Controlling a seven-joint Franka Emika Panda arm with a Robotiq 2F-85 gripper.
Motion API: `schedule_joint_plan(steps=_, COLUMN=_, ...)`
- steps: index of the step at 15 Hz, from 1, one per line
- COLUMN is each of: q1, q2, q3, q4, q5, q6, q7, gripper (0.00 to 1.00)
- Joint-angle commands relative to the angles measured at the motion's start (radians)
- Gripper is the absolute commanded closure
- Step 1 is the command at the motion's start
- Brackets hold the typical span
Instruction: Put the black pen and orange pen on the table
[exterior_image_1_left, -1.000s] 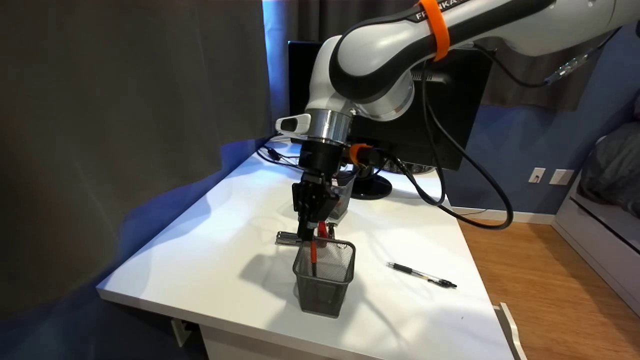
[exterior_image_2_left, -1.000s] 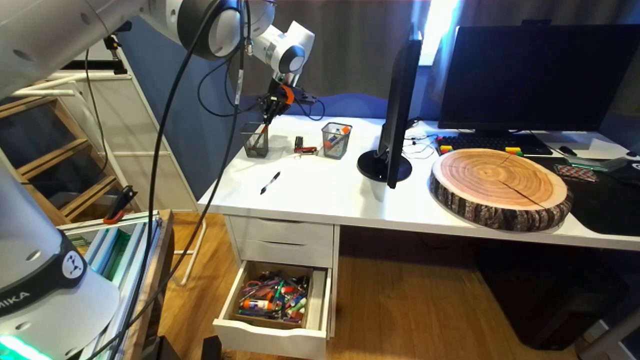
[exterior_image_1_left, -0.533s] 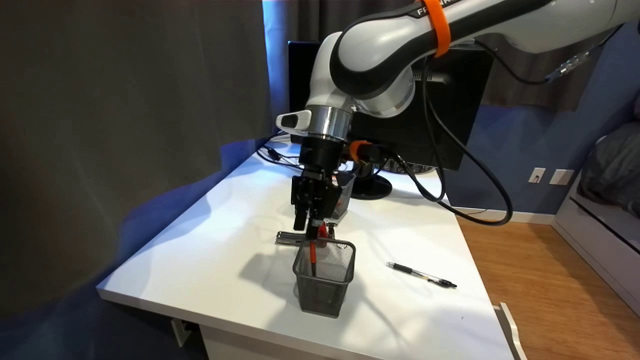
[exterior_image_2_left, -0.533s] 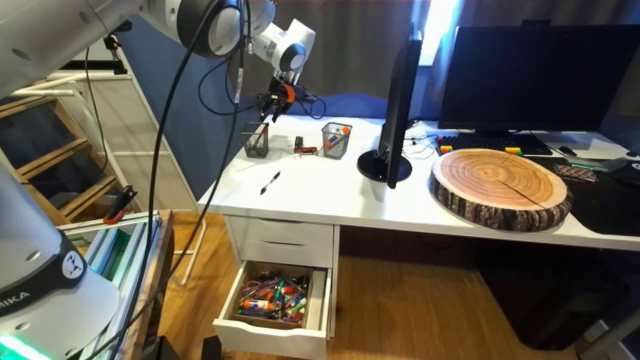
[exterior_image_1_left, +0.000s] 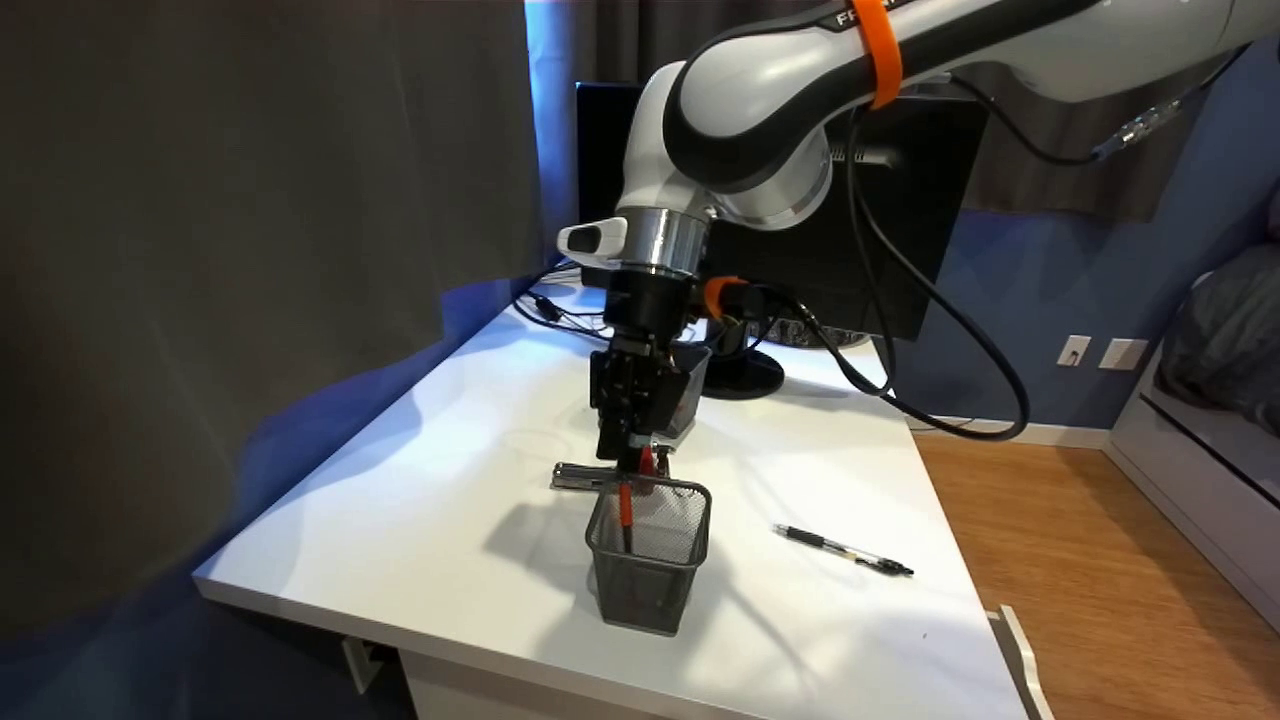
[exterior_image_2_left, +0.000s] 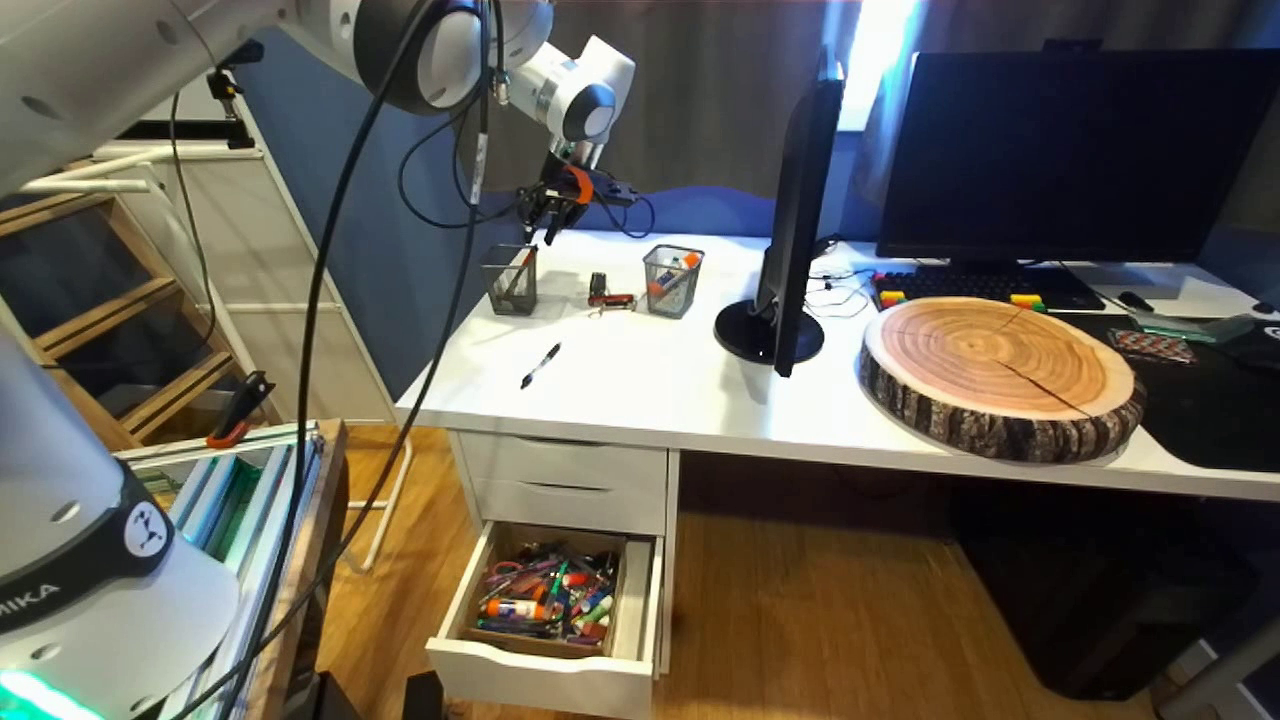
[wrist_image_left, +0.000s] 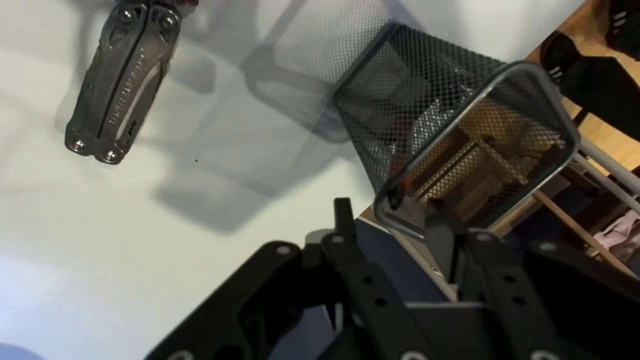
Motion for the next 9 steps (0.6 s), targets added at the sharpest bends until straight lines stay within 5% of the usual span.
schedule_joint_plan(steps=1, q1=0.000, q2=-0.001, q3=0.002, q4=0.013, q5=0.004, q6=-0.039, q7=0.005, gripper=0.80)
schedule_joint_plan(steps=4, q1=0.000, q2=-0.001, q3=0.002, q4=0.015, q5=0.004, q6=-0.051, q7=0.005, gripper=0.83)
schedule_joint_plan(steps=7, q1=0.001, q2=0.000, q3=0.001, q4=0.017, q5=0.003, q6=-0.057, q7=0.005, gripper=1.00)
schedule_joint_plan(steps=9, q1=0.001, q2=0.000, q3=0.001, q4=0.018, q5=0.003, q6=-0.061, q7=0.006, gripper=0.99)
